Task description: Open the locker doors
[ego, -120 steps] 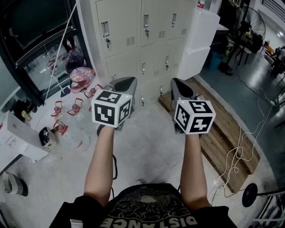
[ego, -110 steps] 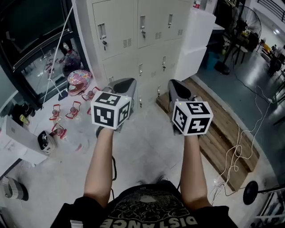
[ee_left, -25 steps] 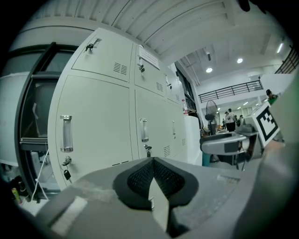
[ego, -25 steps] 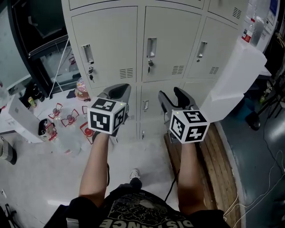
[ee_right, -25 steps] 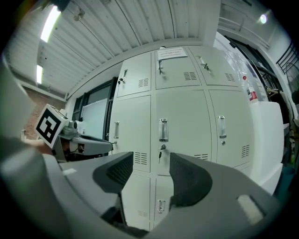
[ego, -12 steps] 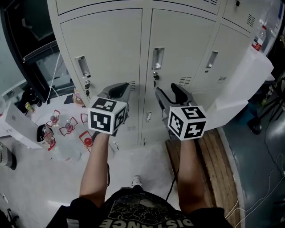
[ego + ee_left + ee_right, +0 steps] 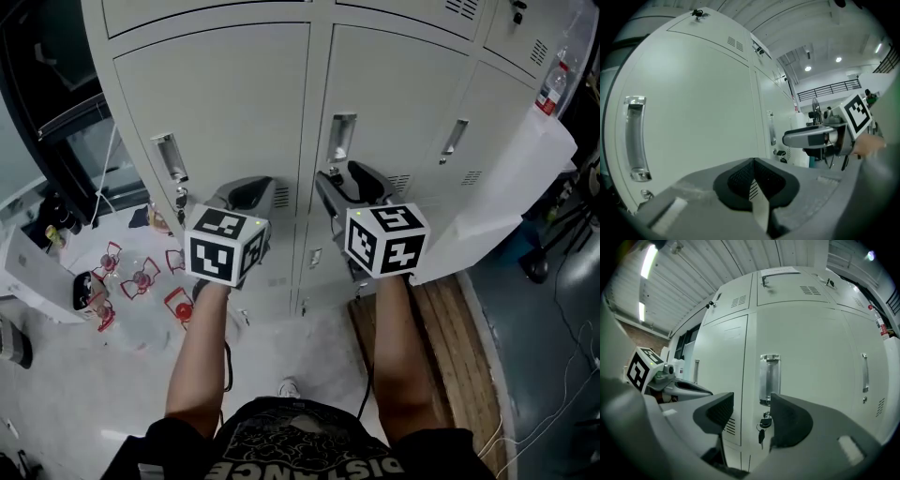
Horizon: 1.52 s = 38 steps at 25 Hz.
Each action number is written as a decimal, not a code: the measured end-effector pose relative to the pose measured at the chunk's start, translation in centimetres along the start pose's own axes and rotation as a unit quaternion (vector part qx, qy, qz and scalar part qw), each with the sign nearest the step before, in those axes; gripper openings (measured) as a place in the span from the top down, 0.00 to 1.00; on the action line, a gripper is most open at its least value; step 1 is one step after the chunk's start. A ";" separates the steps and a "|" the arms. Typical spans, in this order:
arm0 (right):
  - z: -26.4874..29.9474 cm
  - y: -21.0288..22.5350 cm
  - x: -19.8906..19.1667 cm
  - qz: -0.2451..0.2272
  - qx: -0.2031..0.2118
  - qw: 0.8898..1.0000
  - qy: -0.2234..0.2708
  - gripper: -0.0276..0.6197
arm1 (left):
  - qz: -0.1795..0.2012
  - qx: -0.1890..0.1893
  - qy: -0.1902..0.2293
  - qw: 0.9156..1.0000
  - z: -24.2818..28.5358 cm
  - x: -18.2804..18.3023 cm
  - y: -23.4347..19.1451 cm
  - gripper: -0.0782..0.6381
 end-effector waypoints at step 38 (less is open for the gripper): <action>4.3 0.2 1.4 0.002 0.025 0.999 0.025 0.60 | 0.008 -0.027 0.006 1.000 1.7 -0.2 -0.9 0.89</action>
Point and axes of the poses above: the fingertips, and each gripper's own axes: z forward along the fingers, y to its right, x out of its top, the point moved 7 cm from there along -z, backward along the fingers, and after that the axes turned 6 degrees about y, right-handed, at the moved point
